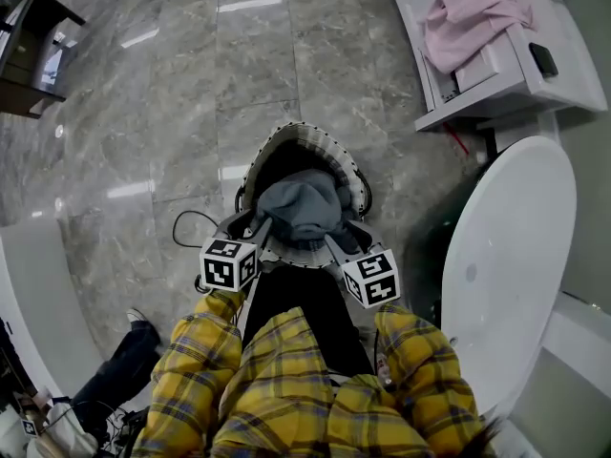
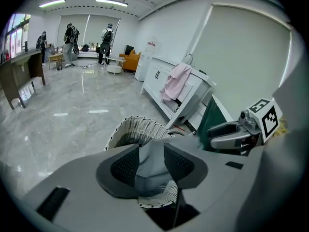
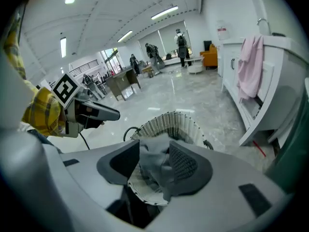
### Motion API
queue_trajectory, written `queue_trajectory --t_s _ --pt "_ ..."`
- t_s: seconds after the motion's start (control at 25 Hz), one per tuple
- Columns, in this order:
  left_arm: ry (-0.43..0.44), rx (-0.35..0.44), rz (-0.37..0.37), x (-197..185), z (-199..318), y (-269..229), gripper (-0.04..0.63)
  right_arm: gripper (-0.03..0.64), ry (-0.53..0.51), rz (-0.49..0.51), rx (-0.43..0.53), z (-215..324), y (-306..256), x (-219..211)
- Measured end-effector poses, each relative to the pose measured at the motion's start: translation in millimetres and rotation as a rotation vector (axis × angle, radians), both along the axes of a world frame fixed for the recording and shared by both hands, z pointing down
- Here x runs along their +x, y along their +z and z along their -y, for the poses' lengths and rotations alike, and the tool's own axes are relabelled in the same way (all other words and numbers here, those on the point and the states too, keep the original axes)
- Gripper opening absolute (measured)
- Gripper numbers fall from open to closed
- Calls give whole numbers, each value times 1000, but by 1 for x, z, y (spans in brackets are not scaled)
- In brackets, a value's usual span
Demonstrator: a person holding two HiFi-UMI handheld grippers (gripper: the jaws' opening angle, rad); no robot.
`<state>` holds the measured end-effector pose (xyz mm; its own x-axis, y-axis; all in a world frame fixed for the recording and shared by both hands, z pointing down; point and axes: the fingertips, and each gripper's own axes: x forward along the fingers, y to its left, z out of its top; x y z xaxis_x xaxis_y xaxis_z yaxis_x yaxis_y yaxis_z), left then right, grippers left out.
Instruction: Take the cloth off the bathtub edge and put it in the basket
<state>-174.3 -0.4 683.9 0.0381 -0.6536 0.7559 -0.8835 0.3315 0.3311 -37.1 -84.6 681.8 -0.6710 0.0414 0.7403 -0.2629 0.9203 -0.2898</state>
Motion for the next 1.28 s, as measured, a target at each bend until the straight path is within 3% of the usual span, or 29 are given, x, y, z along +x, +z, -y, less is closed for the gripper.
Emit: queue_trajectory --t_s 0.12,0.24,0.4,1.28 --pt "-16 47 4 -1 5 -13 153 201 16 41 38 5 -16 -4" --pt "-42 95 3 -2 6 -31 123 109 17 53 64 5 -29 -6" --pt "-73 167 53 0 12 -59 53 44 55 98 106 19 -52 0" --pt "-122 528 292 3 36 -255 32 35 230 447 273 56 -242 5"
